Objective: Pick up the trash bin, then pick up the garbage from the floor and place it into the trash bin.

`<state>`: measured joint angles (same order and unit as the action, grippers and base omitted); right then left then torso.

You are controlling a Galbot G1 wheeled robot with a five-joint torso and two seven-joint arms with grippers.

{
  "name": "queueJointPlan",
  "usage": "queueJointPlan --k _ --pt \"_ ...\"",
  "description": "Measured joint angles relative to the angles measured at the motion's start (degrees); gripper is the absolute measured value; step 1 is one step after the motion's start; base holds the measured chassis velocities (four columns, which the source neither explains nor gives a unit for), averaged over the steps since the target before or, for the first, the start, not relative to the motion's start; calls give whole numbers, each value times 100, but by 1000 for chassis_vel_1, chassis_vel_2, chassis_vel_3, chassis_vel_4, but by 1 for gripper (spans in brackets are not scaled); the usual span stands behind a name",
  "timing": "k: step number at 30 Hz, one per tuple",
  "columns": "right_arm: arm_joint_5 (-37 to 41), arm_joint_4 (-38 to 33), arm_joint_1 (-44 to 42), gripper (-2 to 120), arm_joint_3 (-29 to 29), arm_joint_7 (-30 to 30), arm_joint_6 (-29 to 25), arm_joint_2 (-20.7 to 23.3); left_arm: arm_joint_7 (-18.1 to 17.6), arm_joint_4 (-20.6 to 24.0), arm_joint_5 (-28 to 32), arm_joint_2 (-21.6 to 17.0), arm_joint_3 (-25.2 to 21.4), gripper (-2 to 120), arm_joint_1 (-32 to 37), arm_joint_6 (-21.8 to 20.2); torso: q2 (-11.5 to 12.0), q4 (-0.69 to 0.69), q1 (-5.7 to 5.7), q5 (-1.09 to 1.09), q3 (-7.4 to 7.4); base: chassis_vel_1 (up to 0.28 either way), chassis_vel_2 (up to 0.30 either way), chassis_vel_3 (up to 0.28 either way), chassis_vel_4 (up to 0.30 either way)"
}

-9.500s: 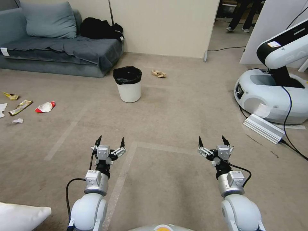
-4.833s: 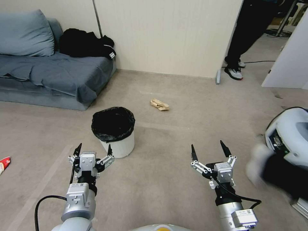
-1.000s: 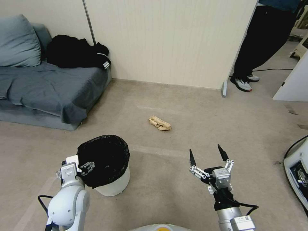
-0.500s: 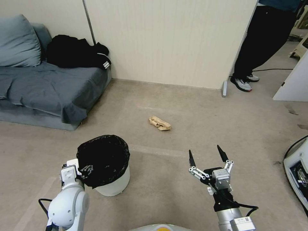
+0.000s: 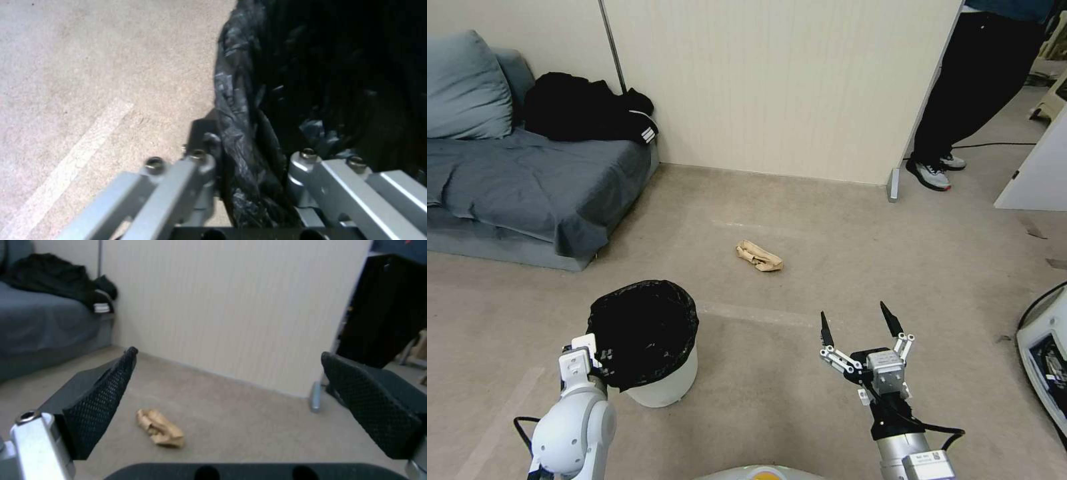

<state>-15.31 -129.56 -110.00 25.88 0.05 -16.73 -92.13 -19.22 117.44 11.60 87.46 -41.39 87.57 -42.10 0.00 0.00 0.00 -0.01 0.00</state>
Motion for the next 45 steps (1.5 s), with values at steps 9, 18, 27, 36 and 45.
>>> queueJointPlan --k 9,18,27,36,45 --pt "49 -30 6 100 -33 60 -10 0 -20 -28 14 6 -1 9 20 5 0 1 0 0 0 0 0 0 0" --pt "341 -52 86 100 -28 -152 -155 0 -28 208 27 5 84 9 126 2 0 0 0 5 1 0 0 0 0" --pt "534 -13 174 100 -1 -321 -314 0 -92 912 27 -204 205 2 338 -9 0 0 0 0 1 0 0 0 0" --pt "702 16 284 100 54 -406 -425 0 -27 1774 -27 -296 310 1 602 27 0 0 0 0 1 0 0 0 0" --pt "729 54 303 100 60 -506 -494 0 -5 2332 -252 -382 394 1 1137 212 0 0 0 1 0 0 0 0 0"
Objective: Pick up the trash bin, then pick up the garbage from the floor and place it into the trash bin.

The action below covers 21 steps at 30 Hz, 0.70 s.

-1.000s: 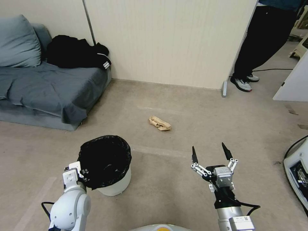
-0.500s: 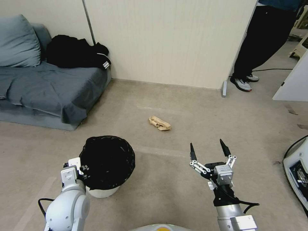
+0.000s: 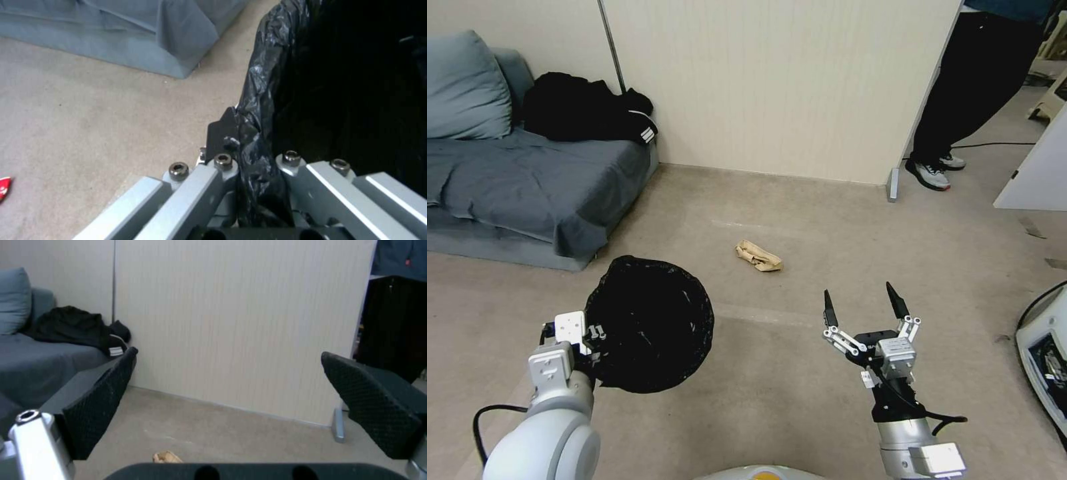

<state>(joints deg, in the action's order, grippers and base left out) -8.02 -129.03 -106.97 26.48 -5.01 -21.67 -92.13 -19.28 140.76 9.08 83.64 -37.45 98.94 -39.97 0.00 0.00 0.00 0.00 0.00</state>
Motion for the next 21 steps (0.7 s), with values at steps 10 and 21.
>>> queueJointPlan --k 10,21 --pt "-72 53 -29 100 -32 -76 -52 0 40 245 -106 142 239 1 407 240 0 0 0 0 0 0 0 0 0" --pt "-110 83 -36 100 5 -192 -98 0 65 232 -78 156 245 1 544 413 0 1 0 0 0 0 0 0 0"
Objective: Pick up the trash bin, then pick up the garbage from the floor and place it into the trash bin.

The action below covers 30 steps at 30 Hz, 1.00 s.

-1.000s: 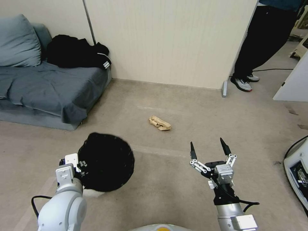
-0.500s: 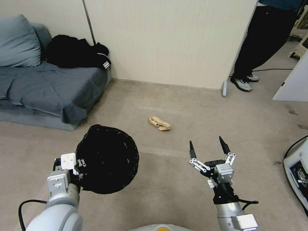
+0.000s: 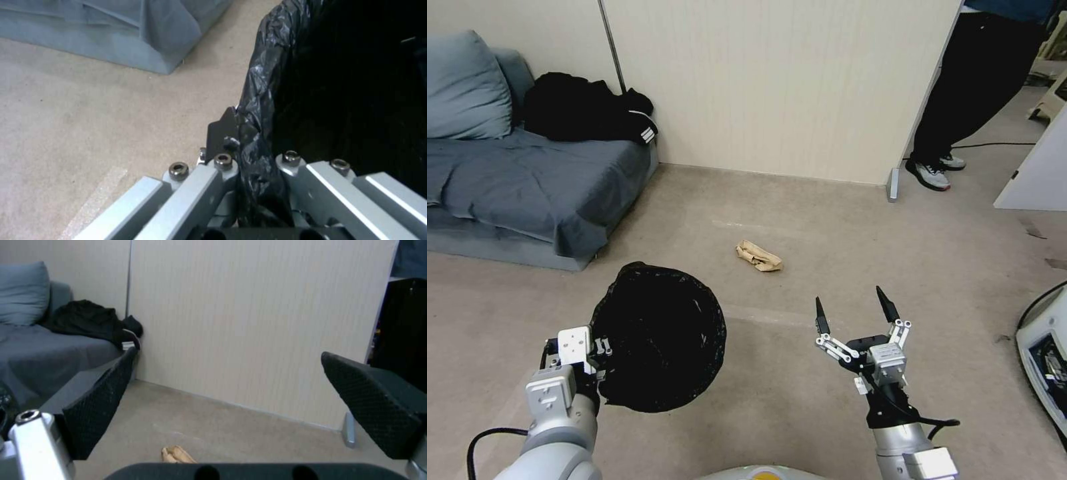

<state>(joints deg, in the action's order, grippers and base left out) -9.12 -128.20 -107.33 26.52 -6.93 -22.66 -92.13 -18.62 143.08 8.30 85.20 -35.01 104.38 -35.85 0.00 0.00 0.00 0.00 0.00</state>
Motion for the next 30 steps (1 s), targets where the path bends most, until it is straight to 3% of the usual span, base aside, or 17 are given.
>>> queueJointPlan --k 12,30 --pt "-15 40 22 100 20 -97 -19 0 72 -95 7 -11 -8 1 76 148 0 0 0 0 -1 -39 38 37 -34" --pt "-9 41 25 100 62 -161 -42 0 86 -104 -16 1 -74 1 -9 148 0 -1 0 0 0 -126 134 129 -122"
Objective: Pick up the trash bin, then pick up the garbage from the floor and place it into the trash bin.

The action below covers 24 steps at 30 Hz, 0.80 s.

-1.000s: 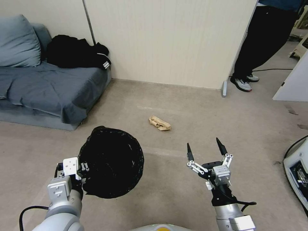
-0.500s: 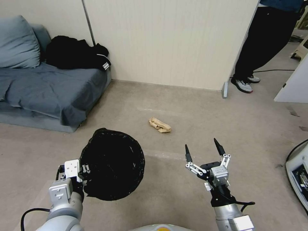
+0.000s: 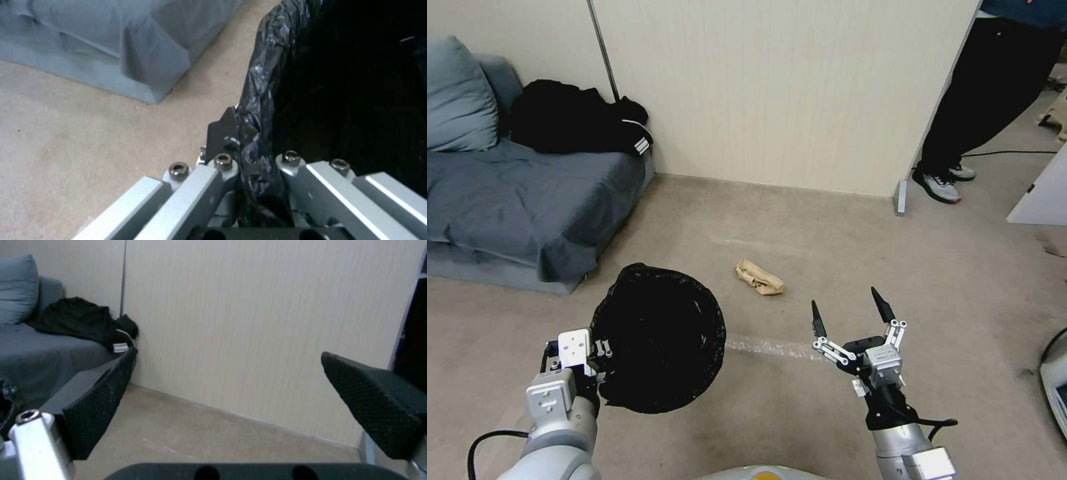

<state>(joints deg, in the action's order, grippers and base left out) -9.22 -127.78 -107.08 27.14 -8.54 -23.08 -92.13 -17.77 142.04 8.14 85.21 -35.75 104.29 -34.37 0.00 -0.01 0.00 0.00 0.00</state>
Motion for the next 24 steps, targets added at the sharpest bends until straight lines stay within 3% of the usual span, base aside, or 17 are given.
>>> queueJointPlan --k 24 --pt "42 -15 51 100 28 -47 -53 0 45 -122 -35 -37 -71 1 -171 -21 0 1 0 1 0 -113 110 111 -118"
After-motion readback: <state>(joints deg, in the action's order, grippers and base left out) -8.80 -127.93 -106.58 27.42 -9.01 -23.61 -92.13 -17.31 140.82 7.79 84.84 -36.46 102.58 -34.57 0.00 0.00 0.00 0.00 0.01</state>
